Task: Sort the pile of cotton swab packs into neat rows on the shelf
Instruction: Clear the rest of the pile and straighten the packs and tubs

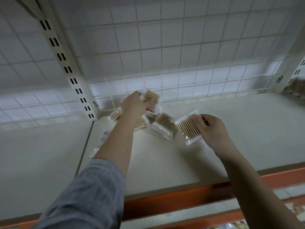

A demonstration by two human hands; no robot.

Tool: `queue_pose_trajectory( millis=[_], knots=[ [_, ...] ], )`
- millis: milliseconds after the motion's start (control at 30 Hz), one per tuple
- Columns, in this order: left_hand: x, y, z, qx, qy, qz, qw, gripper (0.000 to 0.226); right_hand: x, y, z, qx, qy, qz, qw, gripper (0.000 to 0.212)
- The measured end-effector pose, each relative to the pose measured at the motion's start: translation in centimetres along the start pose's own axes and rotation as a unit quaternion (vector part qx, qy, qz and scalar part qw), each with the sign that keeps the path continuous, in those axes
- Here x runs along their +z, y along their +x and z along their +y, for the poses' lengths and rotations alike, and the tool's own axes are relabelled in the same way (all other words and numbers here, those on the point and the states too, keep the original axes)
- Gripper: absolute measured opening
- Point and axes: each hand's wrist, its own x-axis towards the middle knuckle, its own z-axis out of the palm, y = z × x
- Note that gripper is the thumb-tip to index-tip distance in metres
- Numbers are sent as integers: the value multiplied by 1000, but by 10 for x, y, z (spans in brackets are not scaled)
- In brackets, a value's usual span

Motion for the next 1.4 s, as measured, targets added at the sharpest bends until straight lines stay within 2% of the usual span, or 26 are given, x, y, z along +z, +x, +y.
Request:
queue_pose_trajectory(
  millis=[200, 333, 500, 767, 900, 1167, 1400],
  knots=[
    [0, -10, 3, 15, -113, 35, 993, 54, -6, -19, 3, 37, 36, 41, 998, 43],
    [-3, -19, 8, 36, -181, 52, 982, 47, -8, -29, 4, 60, 51, 69, 995, 40],
    [3, -43, 22, 53, -212, 36, 975, 38, -27, -42, 5, 69, 56, 89, 992, 37],
    [26, -73, 69, 75, -205, 35, 975, 39, -83, -58, 24, 86, 64, 121, 987, 37],
    [51, -98, 107, 83, -201, 36, 975, 37, -124, -68, 52, 86, 71, 141, 984, 37],
    [124, -181, 201, 82, -250, 74, 962, 31, -255, -101, 123, 91, 68, 120, 986, 37],
    [187, -232, 291, 110, -256, 29, 960, 28, -351, -129, 177, 126, 95, 128, 979, 34]
  ],
)
